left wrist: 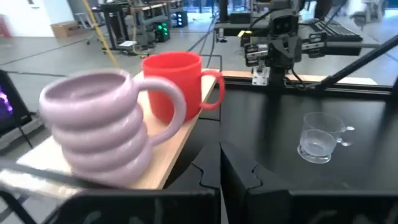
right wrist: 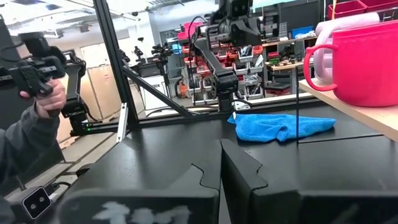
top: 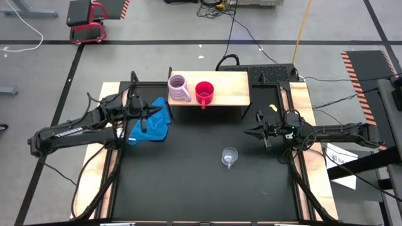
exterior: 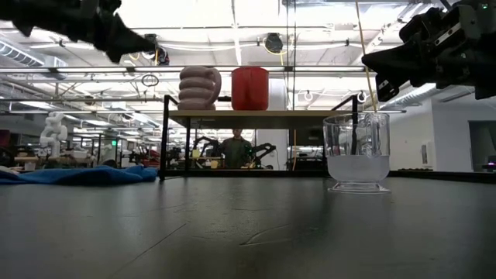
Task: Stack small to large cups/mugs on shelf
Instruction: Put the transparent mug on the shelf
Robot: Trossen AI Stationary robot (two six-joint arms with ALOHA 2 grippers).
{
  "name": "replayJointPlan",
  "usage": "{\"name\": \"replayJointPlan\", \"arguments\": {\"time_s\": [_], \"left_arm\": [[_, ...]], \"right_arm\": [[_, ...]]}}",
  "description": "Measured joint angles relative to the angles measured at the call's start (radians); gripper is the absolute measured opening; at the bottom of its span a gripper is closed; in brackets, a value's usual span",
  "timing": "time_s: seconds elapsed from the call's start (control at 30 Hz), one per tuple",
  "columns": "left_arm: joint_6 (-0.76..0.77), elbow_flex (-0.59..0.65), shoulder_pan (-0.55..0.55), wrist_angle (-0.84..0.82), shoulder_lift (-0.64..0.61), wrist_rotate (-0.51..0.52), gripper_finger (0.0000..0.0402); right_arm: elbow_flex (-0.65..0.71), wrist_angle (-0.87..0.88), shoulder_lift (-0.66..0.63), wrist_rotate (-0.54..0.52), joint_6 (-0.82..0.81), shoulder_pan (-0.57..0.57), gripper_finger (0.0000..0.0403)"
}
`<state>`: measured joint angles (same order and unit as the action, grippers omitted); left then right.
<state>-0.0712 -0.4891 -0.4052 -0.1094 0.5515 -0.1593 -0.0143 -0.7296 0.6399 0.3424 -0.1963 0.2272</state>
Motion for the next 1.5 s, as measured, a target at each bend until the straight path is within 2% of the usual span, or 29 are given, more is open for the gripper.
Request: {"name": "replayJointPlan", "arguments": {"time_s": [0.23,0.63,0.93,1.1,1.5], "left_arm": [[0.033,0.143,-0.02,0.078,-0.093,-0.031,0.0],[0.037,0.391,-0.02,0.426,-0.128,-0.123,0.0],[-0.011,0.44,-0.02,0.444,-0.129,-0.123,0.0],[-0.035,0.48,-0.02,0.444,-0.129,-0.087,0.0],[-0.055,0.48,-0.02,0.396,-0.127,-0.093,0.0002]], "right_arm": [[0.0,0.0,0.0,0.0,0.005,0.0,0.0],[0.0,0.0,0.0,0.0,0.026,0.0,0.0],[0.0,0.001,0.0,0.0,0.06,0.0,0.0],[0.0,0.001,0.0,0.0,0.07,0.0,0.0],[0.0,0.028,0.0,0.0,0.07,0.0,0.0]]}}
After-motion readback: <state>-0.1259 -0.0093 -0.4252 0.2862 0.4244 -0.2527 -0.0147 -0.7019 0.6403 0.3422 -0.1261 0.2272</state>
